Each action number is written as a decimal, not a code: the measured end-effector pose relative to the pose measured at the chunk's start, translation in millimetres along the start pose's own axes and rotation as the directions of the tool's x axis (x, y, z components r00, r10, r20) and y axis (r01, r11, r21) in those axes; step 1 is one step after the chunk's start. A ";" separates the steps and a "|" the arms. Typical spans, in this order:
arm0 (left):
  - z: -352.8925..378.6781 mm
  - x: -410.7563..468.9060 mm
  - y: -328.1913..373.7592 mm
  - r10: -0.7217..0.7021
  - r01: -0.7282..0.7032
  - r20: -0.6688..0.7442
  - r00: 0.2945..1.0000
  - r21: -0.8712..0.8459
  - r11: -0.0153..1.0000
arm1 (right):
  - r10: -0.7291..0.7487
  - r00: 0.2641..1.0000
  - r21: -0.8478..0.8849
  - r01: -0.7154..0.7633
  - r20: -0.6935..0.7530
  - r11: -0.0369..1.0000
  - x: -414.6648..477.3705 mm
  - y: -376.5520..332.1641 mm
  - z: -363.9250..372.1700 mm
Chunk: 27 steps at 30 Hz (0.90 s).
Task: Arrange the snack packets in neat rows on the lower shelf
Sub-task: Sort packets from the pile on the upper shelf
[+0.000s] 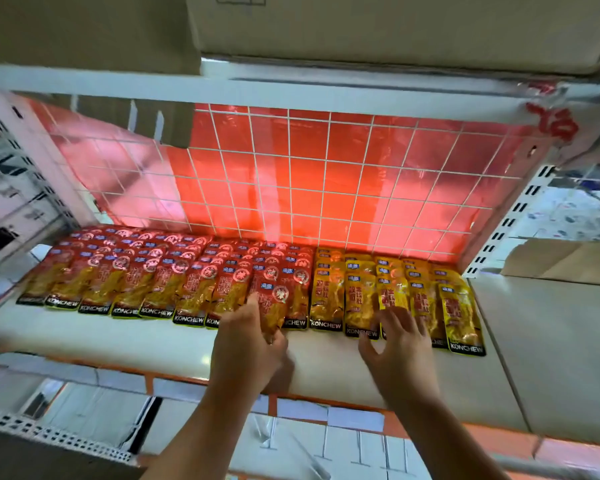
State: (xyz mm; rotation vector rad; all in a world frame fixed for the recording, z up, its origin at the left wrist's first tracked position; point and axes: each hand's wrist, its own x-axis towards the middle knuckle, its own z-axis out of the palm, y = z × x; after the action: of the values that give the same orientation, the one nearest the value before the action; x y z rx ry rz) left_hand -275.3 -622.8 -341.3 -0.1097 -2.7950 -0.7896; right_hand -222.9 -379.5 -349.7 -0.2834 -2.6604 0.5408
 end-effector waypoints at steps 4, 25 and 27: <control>5.6 10.2 -3.4 -0.002 0.001 0.012 1.000 0.098 0.995 | -0.103 0.993 0.021 0.102 0.059 0.995 -18.6 -16.5 17.7; -4.0 11.5 -48.7 0.358 -0.377 0.124 0.926 0.395 0.838 | -0.236 0.961 0.032 0.234 0.148 0.972 -24.3 -27.5 35.1; -1.5 10.7 -50.7 0.364 -0.375 0.106 0.925 0.391 0.840 | -0.236 0.960 0.017 0.236 0.152 0.972 -23.8 -27.2 34.9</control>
State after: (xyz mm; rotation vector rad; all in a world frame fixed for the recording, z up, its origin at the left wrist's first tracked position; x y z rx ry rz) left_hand -292.3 -666.7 -363.1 -0.5701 -2.7622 -0.1097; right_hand -219.7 -422.0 -376.2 0.0801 -2.7900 0.5013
